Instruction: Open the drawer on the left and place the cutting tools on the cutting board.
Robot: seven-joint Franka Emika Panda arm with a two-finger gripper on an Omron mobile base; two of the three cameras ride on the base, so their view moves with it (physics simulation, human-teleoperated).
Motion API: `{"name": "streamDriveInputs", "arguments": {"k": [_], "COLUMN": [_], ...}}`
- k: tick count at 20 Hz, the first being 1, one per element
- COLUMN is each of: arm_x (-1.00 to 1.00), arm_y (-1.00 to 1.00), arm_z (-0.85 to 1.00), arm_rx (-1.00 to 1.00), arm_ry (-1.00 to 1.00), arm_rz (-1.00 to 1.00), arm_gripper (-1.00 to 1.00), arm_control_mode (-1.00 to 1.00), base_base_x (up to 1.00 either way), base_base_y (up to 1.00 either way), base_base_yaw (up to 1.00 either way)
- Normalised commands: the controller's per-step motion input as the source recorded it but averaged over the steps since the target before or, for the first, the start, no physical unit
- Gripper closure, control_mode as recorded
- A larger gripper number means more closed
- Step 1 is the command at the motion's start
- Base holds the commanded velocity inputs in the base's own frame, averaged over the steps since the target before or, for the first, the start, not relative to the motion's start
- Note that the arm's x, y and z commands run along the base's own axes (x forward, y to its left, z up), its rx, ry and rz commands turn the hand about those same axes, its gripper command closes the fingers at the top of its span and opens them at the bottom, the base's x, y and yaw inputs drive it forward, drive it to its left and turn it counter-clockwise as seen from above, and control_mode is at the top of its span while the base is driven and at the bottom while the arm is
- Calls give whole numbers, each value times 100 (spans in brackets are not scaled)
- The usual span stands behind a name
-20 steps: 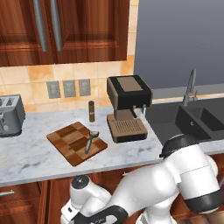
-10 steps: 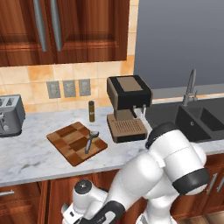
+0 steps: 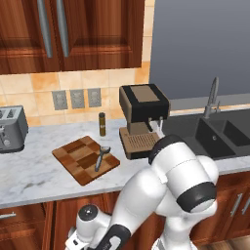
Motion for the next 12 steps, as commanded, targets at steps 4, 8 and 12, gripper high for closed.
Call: {"name": "streamDriveInputs", "arguments": {"k": [4,8,12], "arm_x": [0,0,0], "arm_y": [0,-1,0], "arm_z": [-23,-22,-26], "arm_rx": [0,0,0], "arm_ry": [0,0,0], "arm_rz": [0,0,0], "arm_gripper": [-100,-100,-100], "arm_control_mode": [-100,-100,-100], "base_base_x": [0,0,0], "base_base_y": [0,0,0], "base_base_yaw": [0,0,0]}}
